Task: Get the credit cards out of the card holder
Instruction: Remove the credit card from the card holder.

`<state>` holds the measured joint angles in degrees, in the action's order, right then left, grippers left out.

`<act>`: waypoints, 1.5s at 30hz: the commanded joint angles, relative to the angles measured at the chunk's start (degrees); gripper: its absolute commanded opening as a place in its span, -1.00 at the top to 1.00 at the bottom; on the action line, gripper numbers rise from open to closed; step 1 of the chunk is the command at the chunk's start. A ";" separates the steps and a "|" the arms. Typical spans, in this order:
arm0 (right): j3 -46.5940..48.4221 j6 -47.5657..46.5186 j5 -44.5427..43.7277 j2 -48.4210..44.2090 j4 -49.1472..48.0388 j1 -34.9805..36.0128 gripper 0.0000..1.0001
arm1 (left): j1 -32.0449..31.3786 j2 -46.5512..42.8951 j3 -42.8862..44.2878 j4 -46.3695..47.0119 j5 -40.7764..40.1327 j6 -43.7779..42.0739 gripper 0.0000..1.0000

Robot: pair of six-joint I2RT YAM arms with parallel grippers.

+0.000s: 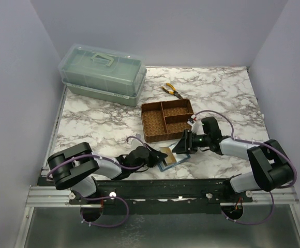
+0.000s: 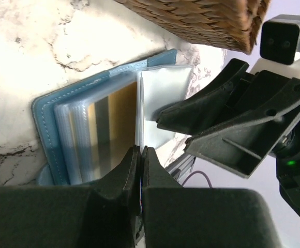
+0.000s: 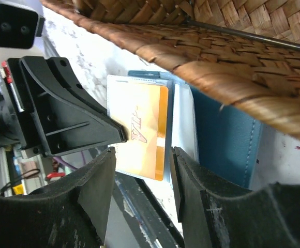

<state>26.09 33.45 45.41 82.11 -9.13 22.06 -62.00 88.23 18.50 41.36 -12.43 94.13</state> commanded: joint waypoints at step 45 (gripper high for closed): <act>-1.39 8.58 13.59 -2.75 -8.24 -0.46 -0.06 | 0.22 -3.62 -8.39 34.32 0.07 -15.26 1.00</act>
<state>24.73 42.06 59.64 79.61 -17.08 21.06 -61.93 83.37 8.60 65.12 -12.45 78.56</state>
